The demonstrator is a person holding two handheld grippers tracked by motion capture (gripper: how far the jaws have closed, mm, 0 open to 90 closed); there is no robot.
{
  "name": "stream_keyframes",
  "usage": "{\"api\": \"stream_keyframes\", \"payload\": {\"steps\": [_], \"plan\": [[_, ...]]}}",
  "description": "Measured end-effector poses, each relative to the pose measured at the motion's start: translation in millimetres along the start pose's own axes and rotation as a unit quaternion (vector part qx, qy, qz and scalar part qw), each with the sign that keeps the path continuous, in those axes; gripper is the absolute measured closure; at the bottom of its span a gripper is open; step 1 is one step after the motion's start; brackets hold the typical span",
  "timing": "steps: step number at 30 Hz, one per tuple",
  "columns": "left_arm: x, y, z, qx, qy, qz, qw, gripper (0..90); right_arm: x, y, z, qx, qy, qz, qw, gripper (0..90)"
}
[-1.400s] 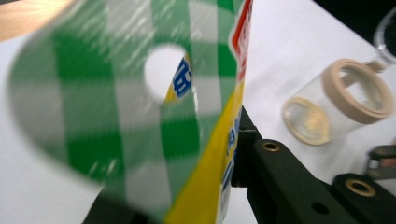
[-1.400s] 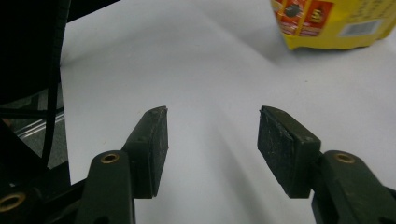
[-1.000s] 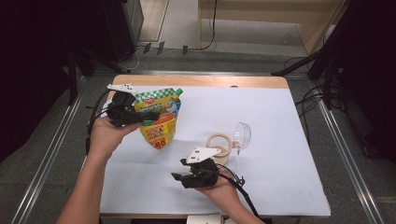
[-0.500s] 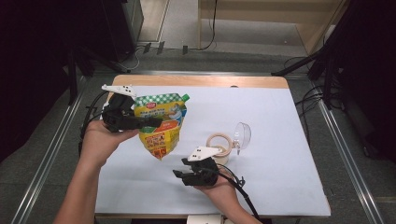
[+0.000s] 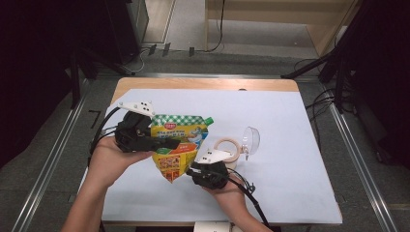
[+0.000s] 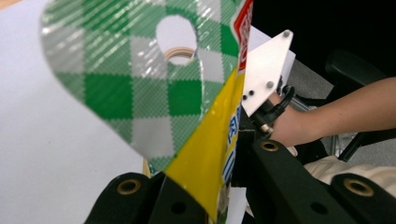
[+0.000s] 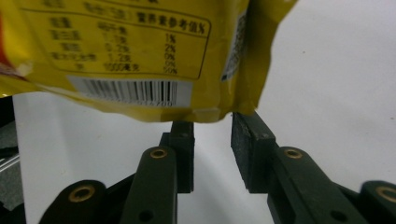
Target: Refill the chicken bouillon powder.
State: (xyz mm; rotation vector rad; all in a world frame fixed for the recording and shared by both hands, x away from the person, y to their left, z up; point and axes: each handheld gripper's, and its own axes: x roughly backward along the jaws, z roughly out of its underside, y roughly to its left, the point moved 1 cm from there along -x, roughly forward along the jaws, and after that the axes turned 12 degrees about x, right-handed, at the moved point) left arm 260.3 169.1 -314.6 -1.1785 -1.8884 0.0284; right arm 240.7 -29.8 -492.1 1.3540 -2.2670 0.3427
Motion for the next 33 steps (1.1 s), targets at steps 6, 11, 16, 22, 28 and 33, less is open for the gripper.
{"api": "stream_keyframes", "payload": {"steps": [6,11,16,22,28,33], "plan": [[1.4,-3.7,-0.6,0.008,0.001,0.010,0.9999,88.8,-1.0,-2.6,3.3,-0.001,-0.010,0.008,0.9999,72.4],[0.4,-3.2,-1.7,0.017,-0.003,0.014,0.9998,88.8,3.9,3.4,0.9,0.030,-0.027,0.011,0.9991,72.4],[1.4,2.9,-4.0,0.044,-0.024,0.006,0.9987,88.3,8.5,20.2,-1.9,0.103,-0.045,0.016,0.9935,71.7],[-13.0,6.8,-5.3,0.058,-0.026,-0.005,0.9980,87.1,5.6,34.5,-5.3,0.119,-0.026,-0.002,0.9925,68.7],[-24.4,5.2,-7.1,0.063,-0.030,-0.014,0.9975,85.2,7.0,38.6,-5.1,0.112,-0.019,-0.013,0.9935,68.6],[-32.2,5.0,-7.6,0.059,-0.025,-0.022,0.9977,83.8,7.7,44.1,-6.3,0.099,-0.015,-0.034,0.9944,68.8]]}}
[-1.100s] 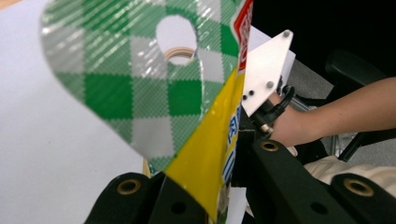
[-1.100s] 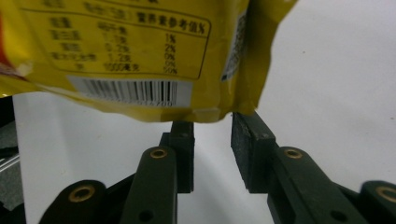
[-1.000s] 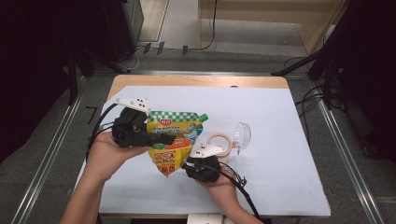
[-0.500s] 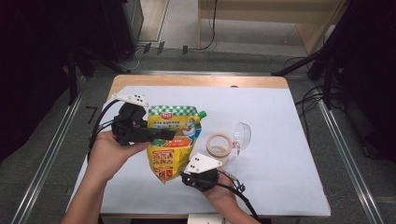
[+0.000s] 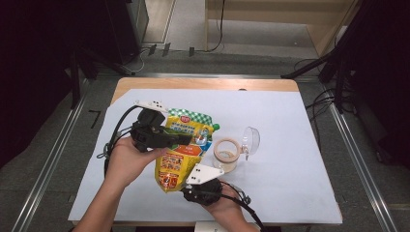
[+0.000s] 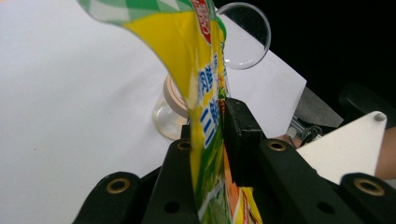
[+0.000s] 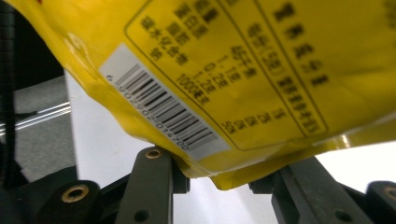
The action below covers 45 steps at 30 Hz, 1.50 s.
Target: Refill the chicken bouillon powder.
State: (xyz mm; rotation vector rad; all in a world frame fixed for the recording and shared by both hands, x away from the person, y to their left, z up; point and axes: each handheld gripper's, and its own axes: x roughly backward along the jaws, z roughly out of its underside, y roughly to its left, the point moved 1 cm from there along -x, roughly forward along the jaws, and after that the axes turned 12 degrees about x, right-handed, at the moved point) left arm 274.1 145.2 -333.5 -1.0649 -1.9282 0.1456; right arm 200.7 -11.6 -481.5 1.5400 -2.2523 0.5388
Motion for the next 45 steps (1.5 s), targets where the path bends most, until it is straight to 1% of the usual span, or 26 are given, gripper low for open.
{"api": "stream_keyframes", "payload": {"steps": [1,3,4,5,6,7,9,13,15,18,20,21,22,26,29,31,33,34,36,41,42,45], "plan": [[-1.4,0.2,-0.1,0.001,0.000,0.001,1.0000,83.1,-0.1,1.4,-1.2,-0.004,-0.001,-0.006,1.0000,68.8],[-4.1,0.1,-0.2,0.002,-0.001,0.000,1.0000,82.7,-0.1,1.7,-1.7,-0.006,-0.001,-0.008,1.0000,68.7],[-5.5,-0.2,-0.2,0.001,0.000,0.000,1.0000,81.9,0.3,2.3,-2.6,-0.010,0.000,-0.012,0.9999,68.6],[-7.4,-0.9,0.0,-0.001,-0.001,-0.002,1.0000,80.7,0.7,2.7,-3.3,-0.013,-0.001,-0.016,0.9998,68.5],[-9.6,-1.7,0.5,-0.005,-0.002,-0.006,1.0000,79.3,1.1,2.3,-4.0,-0.011,-0.004,-0.015,0.9998,68.5],[-11.0,-2.1,0.7,-0.011,-0.001,-0.009,0.9999,78.5,1.6,2.5,-5.0,-0.015,-0.006,-0.017,0.9997,68.4],[-15.6,-3.5,1.2,-0.014,-0.004,-0.011,0.9998,77.7,2.3,3.2,-6.3,-0.020,-0.005,-0.023,0.9995,68.4],[-22.1,-3.9,0.4,-0.011,0.005,-0.014,0.9998,77.2,3.6,5.2,-7.8,-0.023,-0.007,-0.030,0.9993,68.1],[-24.2,-3.7,-0.6,-0.006,0.014,-0.017,0.9997,77.2,3.8,6.4,-8.6,-0.023,-0.008,-0.034,0.9991,68.0],[-26.7,-4.1,-1.2,-0.004,0.014,-0.017,0.9998,77.3,3.9,7.4,-9.5,-0.025,-0.010,-0.038,0.9989,67.8],[-29.2,-4.1,-1.9,-0.001,0.016,-0.016,0.9997,77.2,4.3,7.7,-10.2,-0.027,-0.010,-0.040,0.9988,67.6],[-30.1,-4.5,-2.4,-0.001,0.020,-0.019,0.9996,77.1,4.5,7.9,-10.6,-0.026,-0.010,-0.041,0.9988,67.4],[-32.3,-4.7,-2.8,0.000,0.019,-0.016,0.9997,77.1,4.7,8.4,-11.1,-0.026,-0.011,-0.041,0.9988,67.2],[-39.0,-7.0,-3.6,0.002,0.024,-0.025,0.9994,74.5,6.3,10.8,-14.7,-0.019,-0.018,-0.048,0.9985,66.4],[-42.2,-7.8,-4.8,0.000,0.027,-0.027,0.9993,74.5,6.9,11.2,-15.7,-0.020,-0.019,-0.049,0.9984,66.4],[-43.5,-6.9,-6.5,0.005,0.028,-0.025,0.9993,74.5,7.6,10.3,-15.6,-0.022,-0.019,-0.050,0.9983,66.3],[-44.9,-6.0,-8.6,0.016,0.032,-0.025,0.9991,74.5,8.0,9.5,-15.8,-0.026,-0.020,-0.051,0.9982,66.2],[-45.4,-5.5,-9.6,0.018,0.035,-0.024,0.9989,74.3,8.4,9.2,-16.4,-0.028,-0.021,-0.053,0.9980,66.1],[-47.1,-4.5,-13.0,0.026,0.042,-0.021,0.9985,74.3,9.0,8.9,-17.4,-0.025,-0.022,-0.052,0.9981,65.8],[-52.0,-3.3,-20.8,0.042,0.058,-0.013,0.9974,74.8,11.6,7.8,-20.4,-0.025,-0.023,-0.050,0.9982,65.4],[-53.2,-3.3,-22.7,0.045,0.063,-0.015,0.9969,74.9,11.6,6.7,-20.8,-0.023,-0.025,-0.047,0.9983,65.4],[-54.9,-3.3,-26.8,0.053,0.071,-0.015,0.9960,75.1,12.3,4.6,-21.9,-0.029,-0.027,-0.049,0.9980,65.3]]}}
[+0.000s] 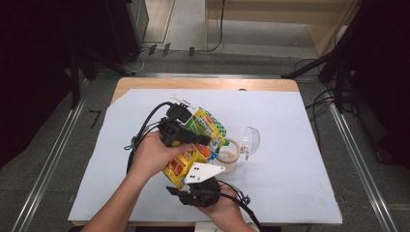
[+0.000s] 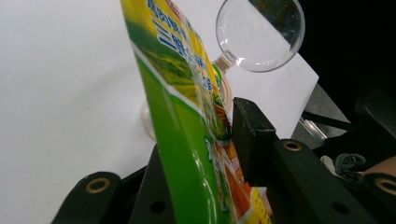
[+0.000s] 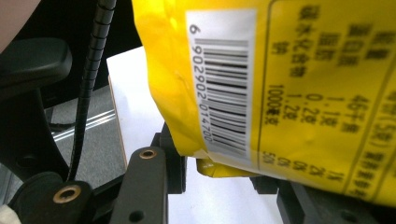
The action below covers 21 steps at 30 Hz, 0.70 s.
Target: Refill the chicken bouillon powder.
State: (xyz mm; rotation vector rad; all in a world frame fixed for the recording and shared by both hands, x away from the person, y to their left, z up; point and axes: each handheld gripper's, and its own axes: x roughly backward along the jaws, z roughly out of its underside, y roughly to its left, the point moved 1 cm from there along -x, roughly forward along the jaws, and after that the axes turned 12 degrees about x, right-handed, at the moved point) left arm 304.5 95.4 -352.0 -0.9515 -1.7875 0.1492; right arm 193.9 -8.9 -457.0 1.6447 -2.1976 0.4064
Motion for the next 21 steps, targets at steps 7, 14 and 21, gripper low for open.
{"api": "stream_keyframes", "payload": {"steps": [7,14,21], "plan": [[-2.2,-1.6,-10.7,0.010,0.020,0.003,0.9998,78.2,1.0,-5.1,-4.3,0.004,-0.005,0.004,1.0000,64.8],[-3.9,-3.3,-9.7,0.007,0.025,0.000,0.9996,80.3,-2.6,-3.9,-2.8,0.017,-0.005,0.001,0.9999,59.4],[-6.0,-3.5,-9.0,0.006,0.028,0.003,0.9996,80.7,-6.7,-4.5,-1.6,0.028,0.004,0.005,0.9996,65.5]]}}
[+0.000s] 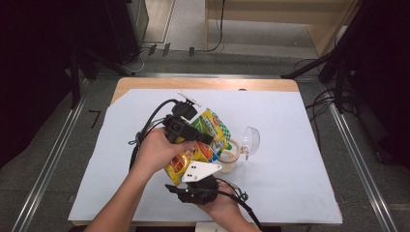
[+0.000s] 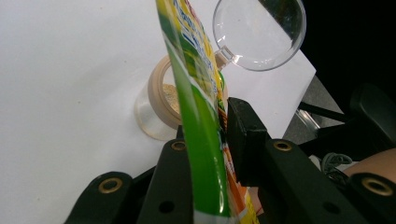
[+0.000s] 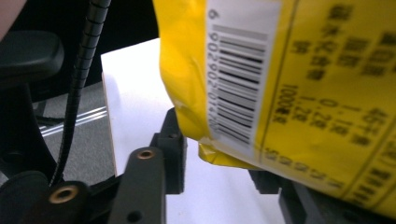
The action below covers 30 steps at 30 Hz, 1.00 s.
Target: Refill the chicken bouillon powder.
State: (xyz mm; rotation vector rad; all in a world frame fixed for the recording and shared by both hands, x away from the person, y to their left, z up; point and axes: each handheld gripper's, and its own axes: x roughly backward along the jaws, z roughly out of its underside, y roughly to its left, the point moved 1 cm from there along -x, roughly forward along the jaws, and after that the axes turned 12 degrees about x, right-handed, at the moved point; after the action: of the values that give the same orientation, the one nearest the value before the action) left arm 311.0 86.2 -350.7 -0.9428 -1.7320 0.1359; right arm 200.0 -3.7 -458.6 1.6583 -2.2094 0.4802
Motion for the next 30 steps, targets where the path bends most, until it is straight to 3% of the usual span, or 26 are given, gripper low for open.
{"api": "stream_keyframes", "payload": {"steps": [11,17,19,24,26,30], "plan": [[7.3,-4.4,-2.8,0.003,0.004,0.012,0.9999,70.6,3.6,-2.0,-7.8,-0.015,-0.013,-0.010,0.9997,67.0],[9.0,-5.2,-6.1,0.001,-0.007,0.007,1.0000,67.8,10.7,-13.5,-12.6,-0.064,-0.044,-0.020,0.9968,67.4],[10.1,-5.2,-6.5,-0.003,-0.011,0.008,0.9999,69.2,11.1,-14.5,-13.9,-0.053,-0.042,-0.013,0.9976,67.4],[7.9,-4.9,-7.4,-0.008,-0.021,-0.027,0.9994,76.1,5.8,-18.3,-13.0,-0.054,-0.039,-0.019,0.9976,64.1],[6.9,-5.2,-7.1,-0.010,-0.025,-0.031,0.9992,76.6,3.9,-17.5,-12.0,-0.041,-0.037,-0.015,0.9984,60.2],[5.8,-4.5,-6.3,-0.010,-0.023,-0.031,0.9992,76.5,1.9,-16.4,-10.5,-0.024,-0.026,-0.004,0.9994,63.7]]}}
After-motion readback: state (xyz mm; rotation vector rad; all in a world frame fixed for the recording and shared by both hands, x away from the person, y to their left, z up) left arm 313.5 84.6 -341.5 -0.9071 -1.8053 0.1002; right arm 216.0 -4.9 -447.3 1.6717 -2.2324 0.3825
